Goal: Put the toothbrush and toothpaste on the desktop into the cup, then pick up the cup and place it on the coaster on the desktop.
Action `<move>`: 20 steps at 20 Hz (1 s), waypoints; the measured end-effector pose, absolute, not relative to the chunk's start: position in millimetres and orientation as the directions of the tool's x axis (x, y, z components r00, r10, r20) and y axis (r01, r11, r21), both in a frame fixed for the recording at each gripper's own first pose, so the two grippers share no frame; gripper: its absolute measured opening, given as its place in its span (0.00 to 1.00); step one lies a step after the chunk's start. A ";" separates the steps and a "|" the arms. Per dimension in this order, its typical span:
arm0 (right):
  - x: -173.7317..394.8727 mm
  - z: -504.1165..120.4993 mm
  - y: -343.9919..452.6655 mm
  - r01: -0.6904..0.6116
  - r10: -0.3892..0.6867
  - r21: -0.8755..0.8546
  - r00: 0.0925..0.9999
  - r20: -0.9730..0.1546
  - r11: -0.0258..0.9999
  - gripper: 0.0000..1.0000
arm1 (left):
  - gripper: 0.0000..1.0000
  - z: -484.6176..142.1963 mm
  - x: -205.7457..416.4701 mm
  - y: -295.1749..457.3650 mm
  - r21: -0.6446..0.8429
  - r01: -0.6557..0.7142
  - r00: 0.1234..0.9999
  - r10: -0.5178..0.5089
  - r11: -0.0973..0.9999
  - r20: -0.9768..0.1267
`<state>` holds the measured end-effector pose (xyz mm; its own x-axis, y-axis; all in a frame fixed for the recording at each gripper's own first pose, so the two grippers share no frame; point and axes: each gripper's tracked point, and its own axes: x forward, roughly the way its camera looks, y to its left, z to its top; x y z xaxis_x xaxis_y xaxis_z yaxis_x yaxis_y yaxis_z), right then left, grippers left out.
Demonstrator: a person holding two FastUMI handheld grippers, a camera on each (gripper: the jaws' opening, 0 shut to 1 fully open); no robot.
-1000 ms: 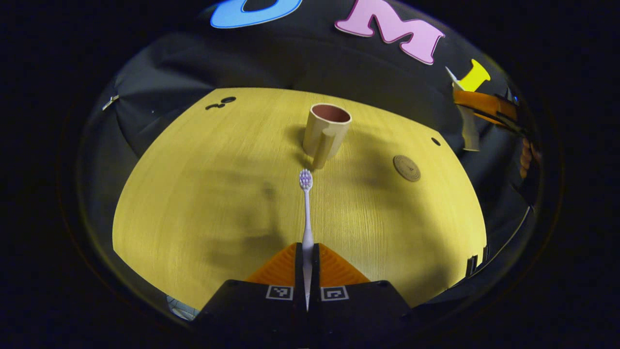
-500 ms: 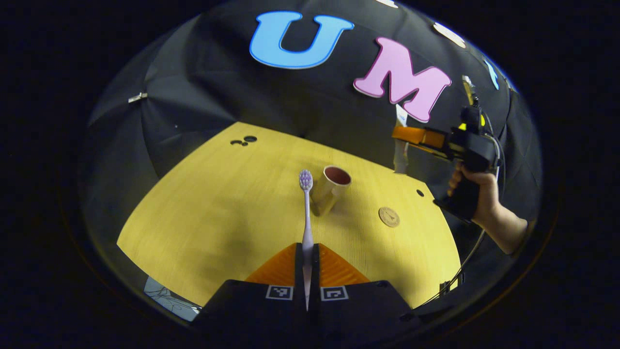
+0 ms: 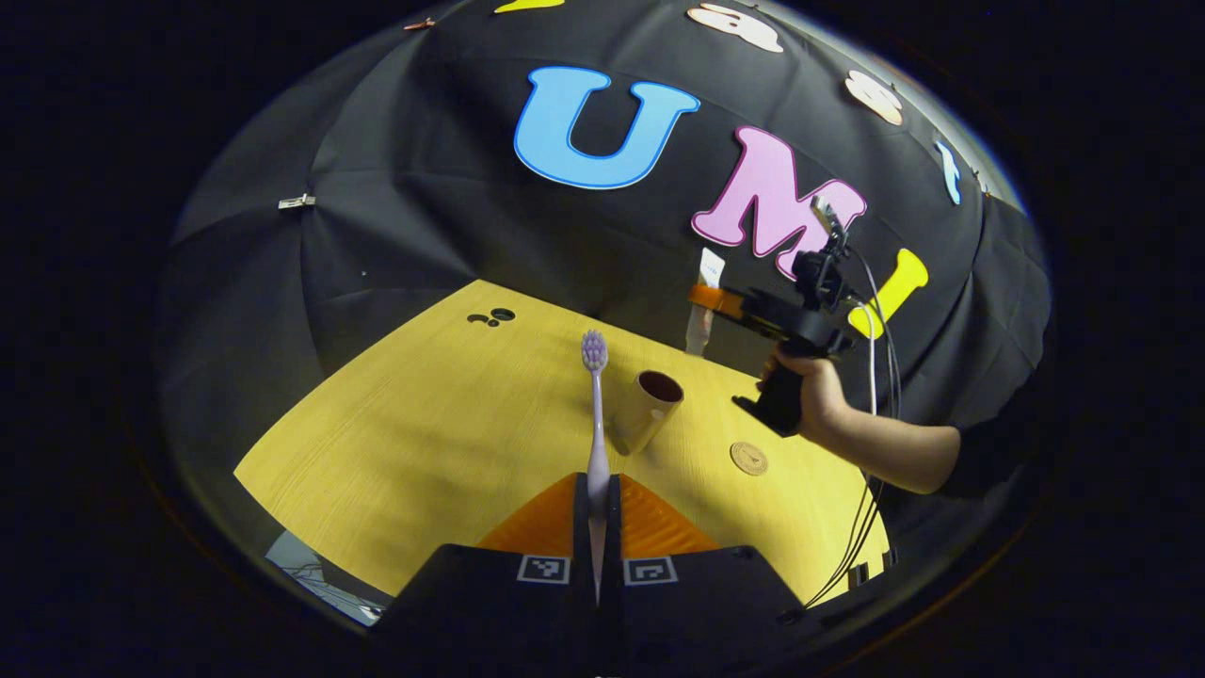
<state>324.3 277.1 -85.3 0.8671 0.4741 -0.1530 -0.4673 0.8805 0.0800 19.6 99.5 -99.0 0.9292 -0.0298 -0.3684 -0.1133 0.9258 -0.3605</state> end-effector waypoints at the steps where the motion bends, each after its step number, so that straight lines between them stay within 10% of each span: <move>1: 327.4 -94.2 279.3 -0.463 0.469 0.078 0.868 -0.160 0.883 0.29 | 0.06 -97.2 20.4 102.1 -0.365 -0.110 0.933 -0.030 0.924 -0.357; 16: 319.8 -200.1 278.1 -0.442 0.428 0.023 0.853 -0.299 0.897 0.35 | 0.06 -109.6 43.8 92.8 -0.384 -0.090 0.932 -0.059 0.919 -0.358; 18: 312.5 -199.8 277.5 -0.455 0.440 0.026 0.843 -0.310 0.890 0.48 | 0.06 -115.5 40.0 89.4 -0.384 -0.089 0.926 -0.065 0.919 -0.371; 20: 307.5 -193.3 274.7 -0.458 0.447 0.037 0.841 -0.304 0.888 0.82 | 0.06 -119.4 36.9 84.5 -0.380 -0.085 0.923 -0.070 0.921 -0.378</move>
<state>307.5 274.7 -193.3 0.8413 0.4470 -0.3040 -0.4583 0.8880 0.0374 36.9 84.5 -119.4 0.9233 -0.0703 -0.3776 -0.0852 0.9211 -0.3799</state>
